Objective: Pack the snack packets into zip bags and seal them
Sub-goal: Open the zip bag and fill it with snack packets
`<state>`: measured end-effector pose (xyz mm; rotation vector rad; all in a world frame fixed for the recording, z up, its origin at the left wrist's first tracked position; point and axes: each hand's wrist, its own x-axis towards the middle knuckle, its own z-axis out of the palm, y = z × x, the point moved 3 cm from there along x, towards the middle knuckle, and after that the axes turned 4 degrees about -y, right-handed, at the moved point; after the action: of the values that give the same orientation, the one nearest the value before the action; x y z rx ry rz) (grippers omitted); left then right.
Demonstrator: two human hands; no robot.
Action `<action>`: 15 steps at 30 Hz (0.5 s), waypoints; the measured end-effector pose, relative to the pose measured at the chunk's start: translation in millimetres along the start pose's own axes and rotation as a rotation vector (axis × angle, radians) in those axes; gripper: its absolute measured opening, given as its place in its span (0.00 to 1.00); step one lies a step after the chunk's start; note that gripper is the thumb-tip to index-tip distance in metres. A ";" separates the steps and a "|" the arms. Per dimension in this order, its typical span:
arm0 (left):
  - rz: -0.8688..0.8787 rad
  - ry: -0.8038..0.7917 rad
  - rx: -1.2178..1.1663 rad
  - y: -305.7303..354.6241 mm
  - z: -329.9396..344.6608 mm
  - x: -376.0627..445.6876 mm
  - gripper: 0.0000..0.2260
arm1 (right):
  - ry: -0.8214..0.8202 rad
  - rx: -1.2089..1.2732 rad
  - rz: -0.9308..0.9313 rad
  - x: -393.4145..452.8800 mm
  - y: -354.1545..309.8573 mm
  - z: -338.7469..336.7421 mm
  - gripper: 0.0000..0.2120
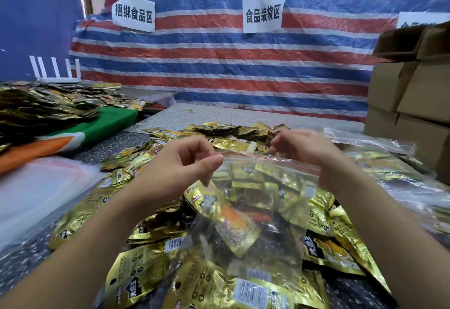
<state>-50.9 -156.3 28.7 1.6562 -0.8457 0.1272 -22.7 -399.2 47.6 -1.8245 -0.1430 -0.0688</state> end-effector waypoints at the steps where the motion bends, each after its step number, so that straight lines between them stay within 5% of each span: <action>1: 0.001 -0.012 0.000 -0.1 -0.3 -0.1 0.08 | -0.030 -0.144 0.009 1.2 4.0 0.5 0.13; 7: 0.006 0.010 -0.001 -2.1 -1.4 -0.5 0.12 | -0.546 -0.820 -0.143 -16.1 12.3 56.3 0.08; 13: 0.010 -0.004 -0.086 -5.9 -3.1 0.6 0.12 | -0.435 -1.131 -0.388 -22.8 19.4 84.0 0.17; 15: 0.002 -0.004 -0.097 -6.8 -3.4 0.8 0.12 | -0.423 -1.038 -0.489 -28.9 19.2 92.5 0.15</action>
<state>-45.1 -153.5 24.6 1.5653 -0.8440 0.0829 -51.4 -316.4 2.0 -2.7735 -1.0037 -0.1121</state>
